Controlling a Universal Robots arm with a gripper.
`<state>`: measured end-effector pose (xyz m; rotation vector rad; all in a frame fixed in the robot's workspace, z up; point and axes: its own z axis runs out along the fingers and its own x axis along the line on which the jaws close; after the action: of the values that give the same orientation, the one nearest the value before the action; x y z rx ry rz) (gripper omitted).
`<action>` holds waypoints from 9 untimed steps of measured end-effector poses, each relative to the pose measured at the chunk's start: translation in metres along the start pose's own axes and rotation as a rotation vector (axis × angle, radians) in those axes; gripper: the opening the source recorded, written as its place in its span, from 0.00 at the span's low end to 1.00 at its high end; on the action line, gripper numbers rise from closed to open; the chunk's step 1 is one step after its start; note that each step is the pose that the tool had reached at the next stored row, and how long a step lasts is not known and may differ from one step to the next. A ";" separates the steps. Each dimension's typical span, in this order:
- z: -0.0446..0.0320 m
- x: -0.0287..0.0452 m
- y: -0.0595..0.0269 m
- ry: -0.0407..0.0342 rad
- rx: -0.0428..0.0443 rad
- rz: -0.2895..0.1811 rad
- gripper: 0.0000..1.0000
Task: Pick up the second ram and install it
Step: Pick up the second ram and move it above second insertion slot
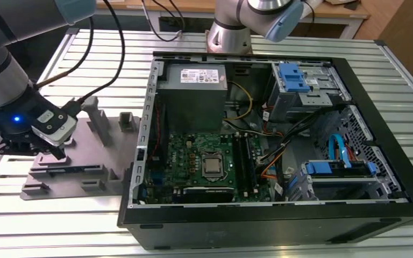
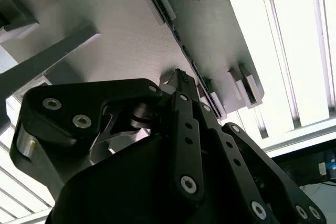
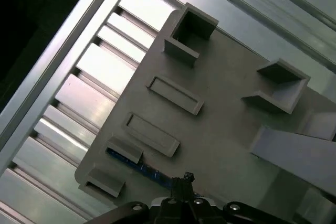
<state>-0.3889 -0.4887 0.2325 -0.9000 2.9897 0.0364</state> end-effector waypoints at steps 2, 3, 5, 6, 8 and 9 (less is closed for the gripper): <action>0.0000 0.0000 0.0000 0.0004 -0.0006 -0.025 0.07; 0.0000 0.0000 0.0000 0.0006 -0.0009 -0.037 0.07; 0.0000 0.0000 0.0000 0.0010 -0.0016 -0.061 0.07; 0.0000 0.0000 0.0000 0.0012 -0.0019 -0.073 0.07; 0.0000 0.0000 0.0000 0.0017 -0.0025 -0.098 0.07; 0.0000 0.0000 0.0000 0.0018 -0.0028 -0.110 0.07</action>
<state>-0.3889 -0.4887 0.2324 -1.0635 2.9369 0.0380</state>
